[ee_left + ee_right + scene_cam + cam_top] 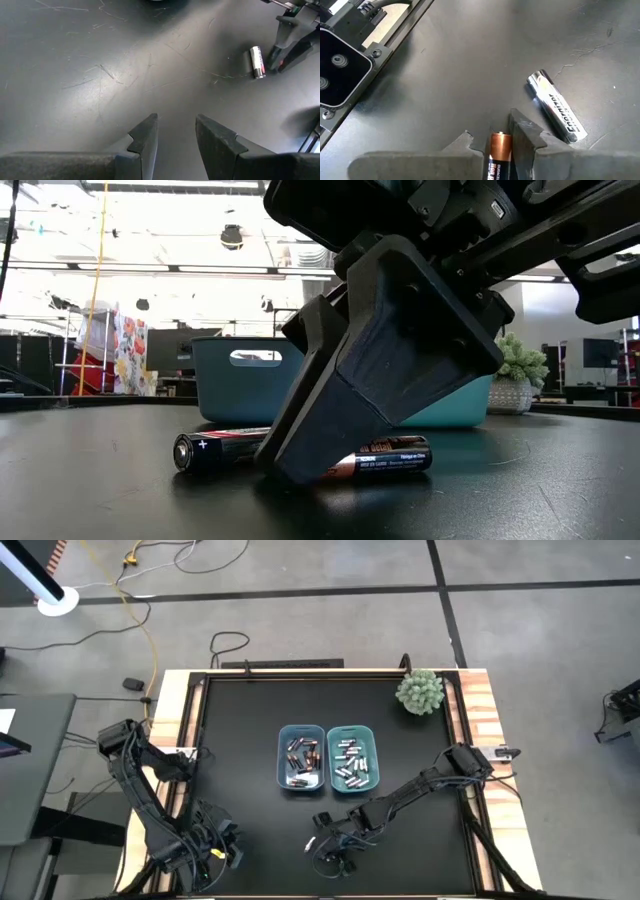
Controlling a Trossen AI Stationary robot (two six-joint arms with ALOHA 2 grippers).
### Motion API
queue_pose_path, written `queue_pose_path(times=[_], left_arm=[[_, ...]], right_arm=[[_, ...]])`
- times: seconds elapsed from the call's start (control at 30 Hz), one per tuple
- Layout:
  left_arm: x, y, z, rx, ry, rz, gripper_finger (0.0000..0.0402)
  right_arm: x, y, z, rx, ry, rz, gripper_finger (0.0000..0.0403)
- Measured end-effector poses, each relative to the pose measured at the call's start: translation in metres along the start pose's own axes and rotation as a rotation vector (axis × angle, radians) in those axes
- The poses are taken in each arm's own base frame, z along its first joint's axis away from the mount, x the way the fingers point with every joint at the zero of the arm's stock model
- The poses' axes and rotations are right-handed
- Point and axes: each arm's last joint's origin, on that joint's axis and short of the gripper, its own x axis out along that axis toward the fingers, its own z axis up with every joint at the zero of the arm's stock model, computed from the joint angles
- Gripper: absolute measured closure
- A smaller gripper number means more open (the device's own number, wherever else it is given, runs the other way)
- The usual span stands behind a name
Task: Sort batteries
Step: Put the black battery into the blue bin
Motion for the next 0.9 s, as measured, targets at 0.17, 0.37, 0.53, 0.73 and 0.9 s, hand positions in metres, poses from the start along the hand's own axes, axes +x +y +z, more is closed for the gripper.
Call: queue_pose_path(times=[0.17,0.37,0.53,0.73,0.9], left_arm=[[0.000,0.000,0.000,-0.009,0.000,0.000,0.0274],[0.000,0.000,0.000,-0.019,0.000,0.000,0.0274],[0.000,0.000,0.000,-0.029,-0.001,0.001,0.0274],[0.003,-0.001,0.003,-0.038,-0.005,0.008,0.0274],[0.006,-0.002,0.007,-0.038,-0.012,0.020,0.0274]], right_arm=[[0.000,0.000,0.000,-0.005,-0.005,0.001,0.0289],[-0.002,0.001,0.001,-0.013,-0.004,0.005,0.0250],[-0.013,0.000,0.003,-0.045,0.028,0.002,0.0234],[-0.019,0.000,-0.001,0.003,0.102,-0.003,0.0233],[-0.020,0.003,-0.002,0.023,0.119,-0.009,0.0244]])
